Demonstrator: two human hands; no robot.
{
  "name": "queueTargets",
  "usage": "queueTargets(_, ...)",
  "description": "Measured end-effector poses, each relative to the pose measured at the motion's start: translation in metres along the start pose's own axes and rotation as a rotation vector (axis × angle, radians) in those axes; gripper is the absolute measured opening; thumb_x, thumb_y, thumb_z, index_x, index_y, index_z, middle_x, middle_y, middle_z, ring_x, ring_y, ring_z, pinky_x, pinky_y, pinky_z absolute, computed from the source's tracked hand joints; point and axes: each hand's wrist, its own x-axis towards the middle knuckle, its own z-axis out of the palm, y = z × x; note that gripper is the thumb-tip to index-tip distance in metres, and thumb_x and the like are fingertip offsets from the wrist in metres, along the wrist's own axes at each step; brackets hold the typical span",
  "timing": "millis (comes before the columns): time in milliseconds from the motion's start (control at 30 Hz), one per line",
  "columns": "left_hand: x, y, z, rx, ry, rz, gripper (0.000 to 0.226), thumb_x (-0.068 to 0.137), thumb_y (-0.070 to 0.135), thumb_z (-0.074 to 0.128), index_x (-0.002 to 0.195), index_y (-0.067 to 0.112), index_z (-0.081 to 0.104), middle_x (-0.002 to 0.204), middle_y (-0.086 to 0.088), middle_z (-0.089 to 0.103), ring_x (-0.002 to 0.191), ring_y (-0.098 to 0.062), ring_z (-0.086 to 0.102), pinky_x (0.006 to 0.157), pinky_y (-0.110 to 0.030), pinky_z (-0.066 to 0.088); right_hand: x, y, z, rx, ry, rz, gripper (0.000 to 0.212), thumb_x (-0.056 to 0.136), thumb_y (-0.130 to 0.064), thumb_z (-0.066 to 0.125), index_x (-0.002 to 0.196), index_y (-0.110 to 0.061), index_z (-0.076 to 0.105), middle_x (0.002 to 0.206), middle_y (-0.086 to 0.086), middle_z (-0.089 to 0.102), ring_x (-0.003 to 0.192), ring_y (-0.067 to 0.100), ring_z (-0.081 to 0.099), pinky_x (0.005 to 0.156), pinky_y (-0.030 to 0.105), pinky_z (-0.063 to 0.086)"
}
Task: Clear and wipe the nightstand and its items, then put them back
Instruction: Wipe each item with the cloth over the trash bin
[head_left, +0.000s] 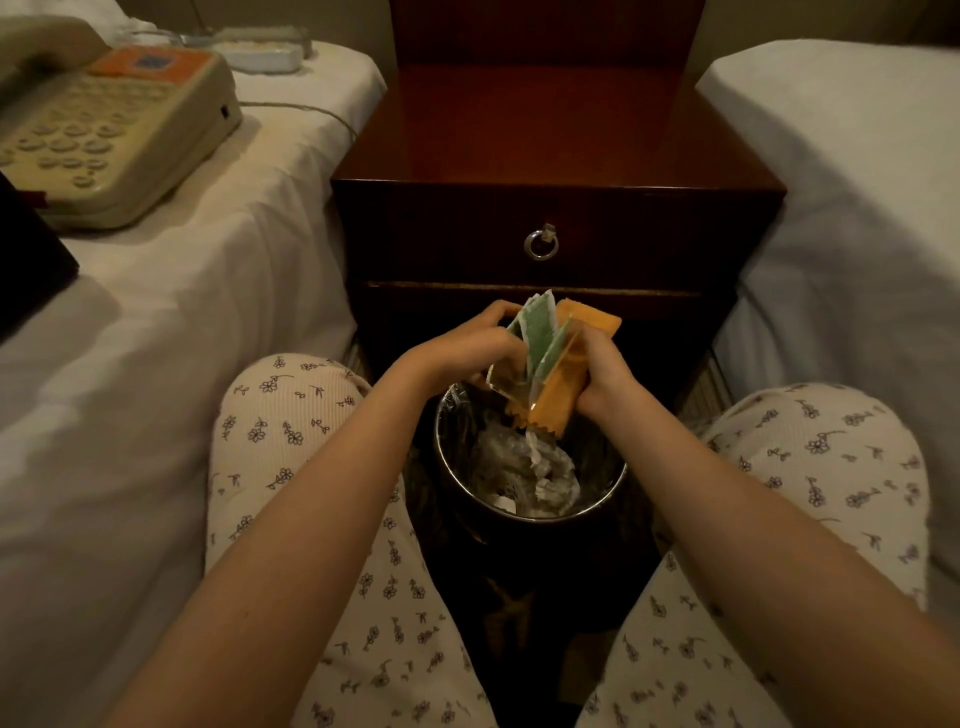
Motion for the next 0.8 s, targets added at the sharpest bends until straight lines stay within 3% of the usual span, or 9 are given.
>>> queueTargets(100,-0.003,0.002,0.001,-0.036,-0.033,0.011,0.061,0.079,0.012,0.05,0.137,0.022,0.036,0.115,-0.007,0.056,0.089,-0.02,0.056,0.065,-0.029,0.046,0.004,-0.005,-0.003,-0.139,0.157,-0.112,0.024,0.088,-0.021,0.055,0.107,-0.01,0.046,0.096,0.009,0.058,0.089,0.026,0.056,0.08,0.039,0.047)
queueTargets(200,-0.006,0.003,0.003,-0.018,-0.069,0.037,0.067,0.064,0.019,0.046,0.13,0.013,0.044,0.12,-0.015,0.056,0.105,-0.034,0.058,0.083,-0.045,0.052,0.004,-0.008,-0.002,-0.22,0.078,-0.186,0.017,0.086,-0.016,0.054,0.1,-0.007,0.058,0.088,0.008,0.062,0.078,0.022,0.06,0.069,0.032,0.048)
queueTargets(267,-0.007,0.004,0.003,-0.027,-0.084,0.048,0.066,0.062,0.016,0.044,0.127,0.005,0.045,0.116,-0.019,0.054,0.103,-0.039,0.057,0.082,-0.045,0.051,0.0,-0.009,-0.001,-0.254,0.007,-0.194,0.012,0.088,-0.015,0.051,0.087,-0.01,0.062,0.08,0.005,0.063,0.071,0.02,0.059,0.065,0.029,0.047)
queueTargets(433,-0.011,0.006,-0.002,-0.22,-0.143,0.071,0.048,0.059,0.008,0.042,0.106,0.007,0.051,0.093,-0.011,0.057,0.076,-0.025,0.057,0.057,-0.026,0.052,-0.002,-0.016,-0.001,-0.098,-0.017,-0.163,0.027,0.088,-0.019,0.049,0.111,-0.008,0.059,0.09,0.008,0.062,0.08,0.024,0.059,0.074,0.035,0.048)
queueTargets(567,-0.002,0.0,-0.006,-0.393,-0.077,0.053,0.06,0.042,0.015,0.054,0.102,0.015,0.046,0.101,-0.013,0.045,0.085,-0.028,0.035,0.065,-0.034,0.03,-0.005,-0.023,-0.004,0.037,0.131,-0.174,0.021,0.088,-0.019,0.051,0.108,-0.013,0.049,0.102,0.011,0.059,0.092,0.027,0.056,0.088,0.042,0.047)
queueTargets(633,0.002,-0.003,-0.006,-0.424,-0.038,0.044,0.057,0.045,0.015,0.055,0.101,0.013,0.049,0.102,-0.014,0.051,0.091,-0.03,0.042,0.077,-0.04,0.031,-0.007,-0.022,-0.004,-0.001,0.183,-0.197,0.025,0.091,-0.022,0.052,0.113,-0.014,0.043,0.104,0.009,0.053,0.094,0.026,0.052,0.087,0.039,0.044)
queueTargets(700,0.001,-0.003,-0.004,-0.444,-0.013,0.042,0.048,0.052,0.01,0.051,0.1,0.009,0.049,0.096,-0.011,0.059,0.091,-0.031,0.053,0.081,-0.04,0.035,-0.01,-0.016,0.001,-0.082,0.13,-0.237,0.037,0.092,-0.023,0.051,0.126,-0.012,0.041,0.103,0.007,0.052,0.095,0.025,0.051,0.083,0.036,0.042)
queueTargets(800,0.004,-0.005,-0.004,-0.5,0.067,0.05,0.045,0.054,0.006,0.046,0.099,0.007,0.044,0.087,-0.011,0.053,0.077,-0.026,0.056,0.065,-0.032,0.05,-0.016,-0.005,0.013,-0.239,0.001,-0.339,0.04,0.093,-0.021,0.051,0.131,-0.014,0.04,0.107,0.006,0.054,0.099,0.025,0.054,0.077,0.033,0.044)
